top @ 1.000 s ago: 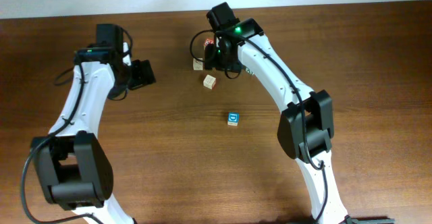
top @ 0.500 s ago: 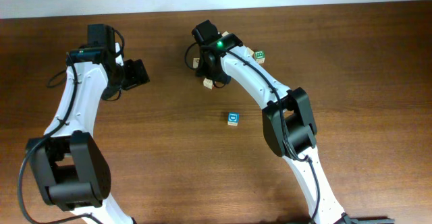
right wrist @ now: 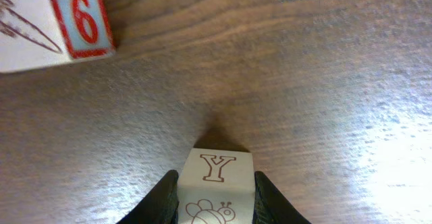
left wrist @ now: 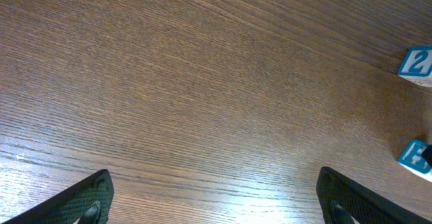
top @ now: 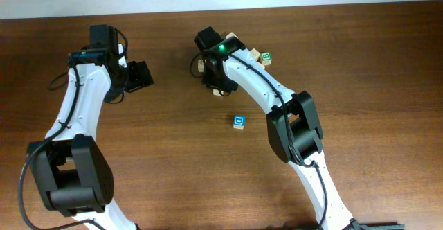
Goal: Rotate 3 blocks
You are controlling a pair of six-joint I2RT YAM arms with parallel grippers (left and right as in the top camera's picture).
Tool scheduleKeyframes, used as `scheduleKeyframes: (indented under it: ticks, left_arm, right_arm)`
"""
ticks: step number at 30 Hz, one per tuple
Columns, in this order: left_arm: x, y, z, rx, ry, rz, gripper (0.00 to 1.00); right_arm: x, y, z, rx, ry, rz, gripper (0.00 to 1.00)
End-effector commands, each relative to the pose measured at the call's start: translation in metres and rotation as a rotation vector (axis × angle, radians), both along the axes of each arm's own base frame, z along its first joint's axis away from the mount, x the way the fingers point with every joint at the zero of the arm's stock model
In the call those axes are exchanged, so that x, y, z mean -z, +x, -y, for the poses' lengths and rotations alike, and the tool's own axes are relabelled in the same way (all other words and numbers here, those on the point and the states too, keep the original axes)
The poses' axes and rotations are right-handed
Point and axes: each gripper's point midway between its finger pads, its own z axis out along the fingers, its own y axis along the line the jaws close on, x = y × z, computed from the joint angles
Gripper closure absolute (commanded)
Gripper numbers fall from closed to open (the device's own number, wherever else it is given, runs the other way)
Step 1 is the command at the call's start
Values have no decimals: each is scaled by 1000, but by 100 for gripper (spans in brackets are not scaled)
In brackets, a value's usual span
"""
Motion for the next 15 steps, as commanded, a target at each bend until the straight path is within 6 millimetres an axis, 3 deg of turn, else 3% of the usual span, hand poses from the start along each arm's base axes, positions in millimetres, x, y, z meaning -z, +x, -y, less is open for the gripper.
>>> scheduleKeyframes:
  ticks: [1, 8, 15]
  left_arm:
    - [1, 2, -4, -5, 11, 0, 6]
    - [1, 2, -4, -5, 11, 1, 5]
    - [1, 2, -4, -5, 11, 0, 5]
  right_arm:
    - [14, -19, 9, -26, -58, -77, 71]
    - [14, -62, 19, -94, -99, -250, 71]
    - [12, -98, 1, -197, -105, -341, 71]
